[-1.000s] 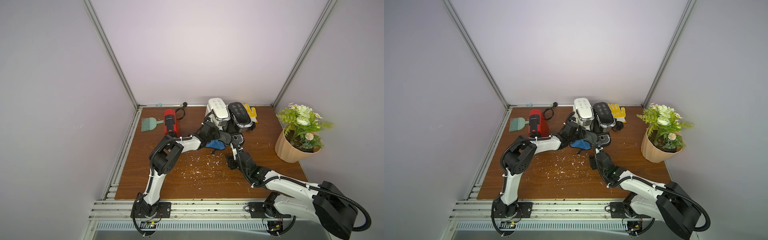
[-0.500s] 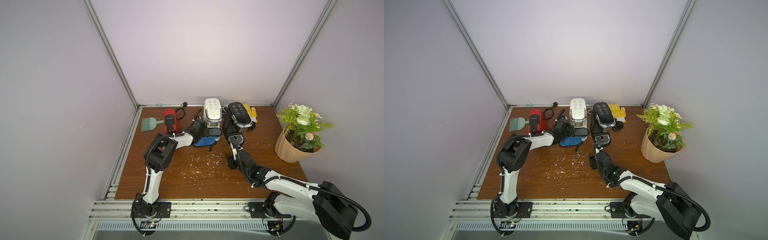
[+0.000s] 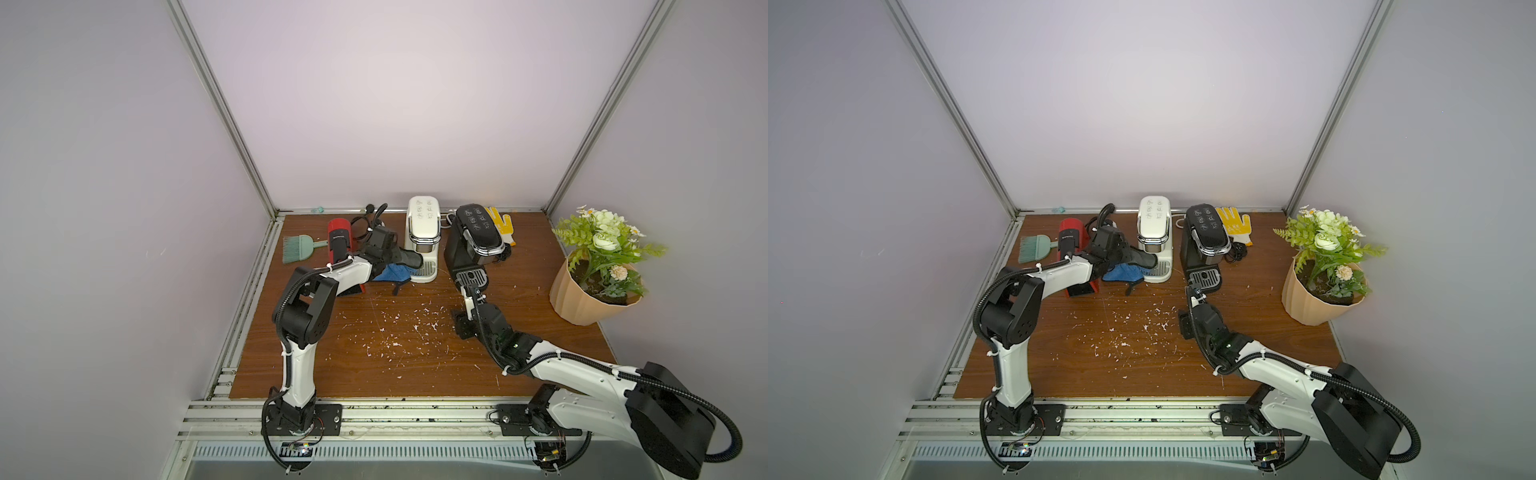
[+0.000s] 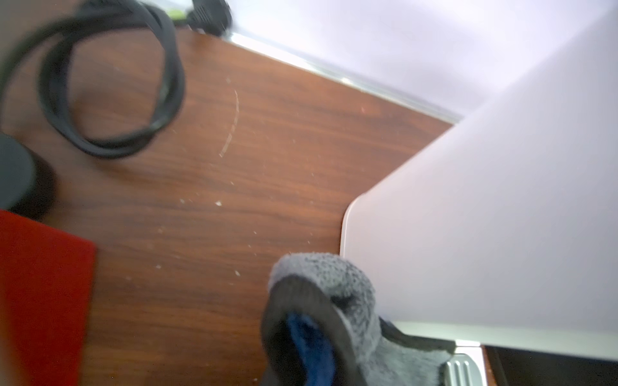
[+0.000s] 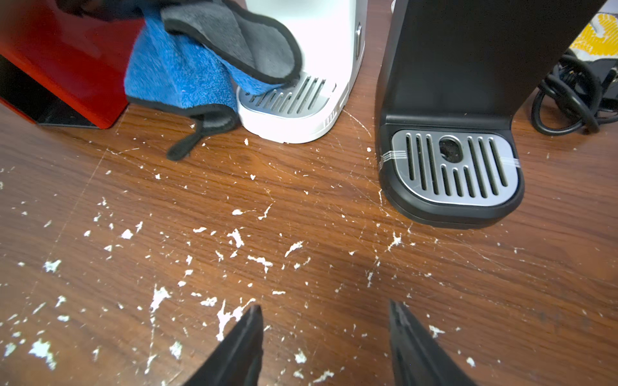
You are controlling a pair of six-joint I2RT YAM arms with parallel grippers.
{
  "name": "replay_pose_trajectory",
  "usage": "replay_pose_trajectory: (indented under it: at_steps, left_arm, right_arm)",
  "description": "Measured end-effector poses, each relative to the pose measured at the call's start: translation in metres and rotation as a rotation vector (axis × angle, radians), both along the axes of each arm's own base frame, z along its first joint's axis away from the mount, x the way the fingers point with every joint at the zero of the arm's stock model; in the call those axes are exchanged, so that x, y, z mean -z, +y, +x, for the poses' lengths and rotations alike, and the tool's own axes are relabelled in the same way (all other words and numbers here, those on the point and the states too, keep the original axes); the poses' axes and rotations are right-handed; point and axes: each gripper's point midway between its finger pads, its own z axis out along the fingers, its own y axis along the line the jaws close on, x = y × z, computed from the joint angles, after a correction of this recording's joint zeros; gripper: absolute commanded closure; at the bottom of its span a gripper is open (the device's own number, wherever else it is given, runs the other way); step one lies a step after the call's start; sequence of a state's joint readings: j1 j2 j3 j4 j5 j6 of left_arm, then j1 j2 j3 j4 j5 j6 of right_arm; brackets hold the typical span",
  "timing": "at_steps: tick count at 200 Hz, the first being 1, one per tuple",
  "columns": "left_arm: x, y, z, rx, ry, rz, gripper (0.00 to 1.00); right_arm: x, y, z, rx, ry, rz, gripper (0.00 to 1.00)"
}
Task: Wipe the surface of a coffee machine
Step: Wipe the dirt from the surface of the coffee machine.
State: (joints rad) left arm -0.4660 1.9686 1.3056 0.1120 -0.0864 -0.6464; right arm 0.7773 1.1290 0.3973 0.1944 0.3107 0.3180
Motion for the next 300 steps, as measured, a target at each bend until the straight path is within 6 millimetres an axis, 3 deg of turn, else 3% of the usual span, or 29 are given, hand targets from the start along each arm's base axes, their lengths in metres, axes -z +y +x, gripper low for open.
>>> replay_pose_trajectory:
  at_steps: [23, 56, 73, 94, 143, 193, 234, 266, 300]
  left_arm:
    - [-0.019, -0.01, -0.017, 0.045, -0.02, -0.022, 1.0]
    - [-0.047, -0.056, -0.053, 0.166, -0.073, -0.084, 1.0]
    - [-0.044, -0.074, -0.075, 0.223, -0.063, -0.143, 1.0]
    - [-0.027, -0.08, -0.082, 0.237, -0.032, -0.198, 1.0]
    - [-0.003, -0.101, -0.072, 0.24, -0.005, -0.331, 1.0]
    - [-0.01, -0.121, -0.056, 0.235, -0.021, -0.404, 1.0]
    - [0.011, -0.133, -0.041, 0.216, 0.007, -0.375, 1.0]
    - [0.034, -0.124, -0.035, 0.175, 0.046, -0.303, 1.0]
    - [0.044, -0.094, -0.024, 0.123, 0.049, -0.29, 1.0]
  right_arm:
    - [0.001, 0.0, 0.0, 0.0, 0.001, -0.001, 0.38]
    - [0.008, 0.0, 0.0, -0.001, 0.019, -0.018, 0.37]
    - [0.011, 0.0, 0.0, -0.001, 0.026, -0.025, 0.38]
    - [0.011, 0.0, 0.0, -0.001, 0.025, -0.024, 0.38]
    - [0.012, 0.0, 0.0, -0.001, 0.027, -0.026, 0.38]
    - [0.012, 0.0, 0.0, -0.001, 0.027, -0.026, 0.38]
    - [0.012, 0.0, 0.0, -0.001, 0.027, -0.025, 0.38]
    - [0.01, 0.0, 0.0, -0.001, 0.022, -0.021, 0.38]
    - [0.005, 0.001, 0.0, 0.0, 0.009, -0.009, 0.38]
